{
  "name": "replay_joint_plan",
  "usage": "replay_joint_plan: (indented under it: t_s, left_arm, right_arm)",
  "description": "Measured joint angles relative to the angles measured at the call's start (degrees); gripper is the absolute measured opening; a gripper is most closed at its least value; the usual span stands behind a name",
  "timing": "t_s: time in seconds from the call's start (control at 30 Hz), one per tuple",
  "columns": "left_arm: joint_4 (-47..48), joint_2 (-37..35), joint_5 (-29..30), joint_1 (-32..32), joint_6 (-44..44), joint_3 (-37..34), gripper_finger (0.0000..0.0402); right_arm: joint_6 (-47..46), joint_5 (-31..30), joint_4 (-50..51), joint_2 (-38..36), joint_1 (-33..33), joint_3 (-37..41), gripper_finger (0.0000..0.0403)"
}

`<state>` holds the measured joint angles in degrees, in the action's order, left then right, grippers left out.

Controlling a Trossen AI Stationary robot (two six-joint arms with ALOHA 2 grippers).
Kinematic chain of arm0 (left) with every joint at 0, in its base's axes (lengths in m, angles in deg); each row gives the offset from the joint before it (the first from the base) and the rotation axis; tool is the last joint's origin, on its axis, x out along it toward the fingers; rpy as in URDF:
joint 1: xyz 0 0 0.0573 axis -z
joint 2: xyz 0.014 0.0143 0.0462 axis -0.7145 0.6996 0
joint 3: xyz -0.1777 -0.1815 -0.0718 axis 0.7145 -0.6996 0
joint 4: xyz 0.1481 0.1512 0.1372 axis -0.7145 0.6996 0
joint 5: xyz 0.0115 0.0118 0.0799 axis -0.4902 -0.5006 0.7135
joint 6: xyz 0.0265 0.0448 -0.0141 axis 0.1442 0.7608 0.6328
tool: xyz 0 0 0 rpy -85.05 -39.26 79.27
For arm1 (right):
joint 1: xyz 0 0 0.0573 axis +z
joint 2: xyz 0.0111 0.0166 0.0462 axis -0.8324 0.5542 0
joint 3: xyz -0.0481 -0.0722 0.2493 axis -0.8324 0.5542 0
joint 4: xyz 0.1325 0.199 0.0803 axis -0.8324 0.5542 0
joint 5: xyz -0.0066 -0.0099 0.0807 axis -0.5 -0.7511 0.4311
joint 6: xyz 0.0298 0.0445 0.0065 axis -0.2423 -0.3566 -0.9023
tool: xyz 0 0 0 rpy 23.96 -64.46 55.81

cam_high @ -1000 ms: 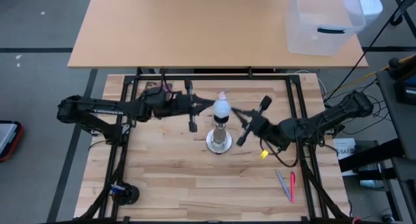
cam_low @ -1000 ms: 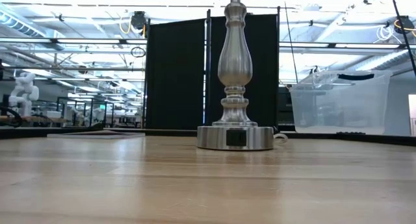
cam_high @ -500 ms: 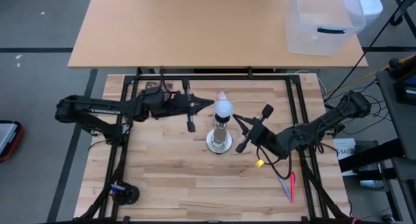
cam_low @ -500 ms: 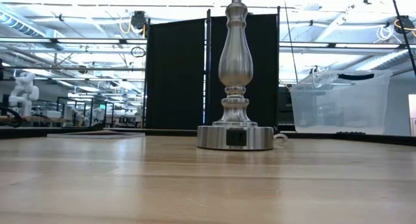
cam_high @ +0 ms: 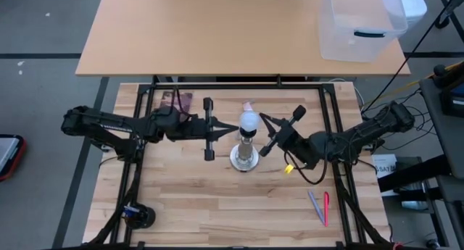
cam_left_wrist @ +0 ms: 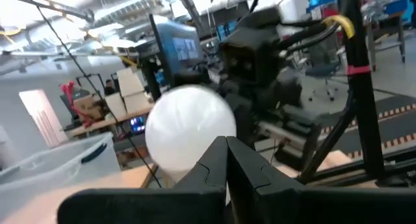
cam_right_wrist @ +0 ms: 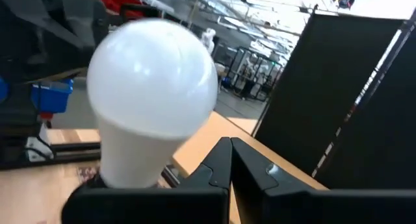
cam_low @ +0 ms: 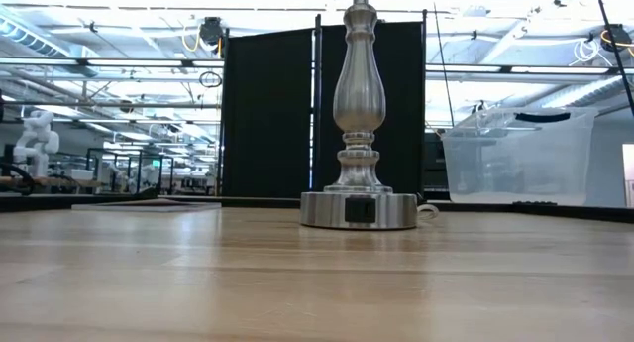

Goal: Screw lightbulb
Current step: Insert the lightbulb into the lamp

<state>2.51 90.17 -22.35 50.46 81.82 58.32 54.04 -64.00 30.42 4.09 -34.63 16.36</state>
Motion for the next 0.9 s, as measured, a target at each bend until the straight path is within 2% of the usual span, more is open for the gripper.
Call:
replay_joint_plan:
  t_s: [0.37,0.73,0.9]
  left_arm:
    - [-2.4,2.9,-1.1,-1.2,-0.3,0.0,0.0002]
    - [-1.2,2.9,-1.7,-3.3,-1.3,0.0,0.0002]
    - [0.1,2.9,0.2,-3.6,-1.1,0.0,0.0002]
  right_arm:
    - [1.0,8.1,-2.4,0.0,-3.4,0.0,0.0]
    - [-1.4,6.0,0.4,-0.2,-1.7,-0.1,0.0]
    - [-1.4,4.1,1.1,-0.2,0.4,-0.1,0.0]
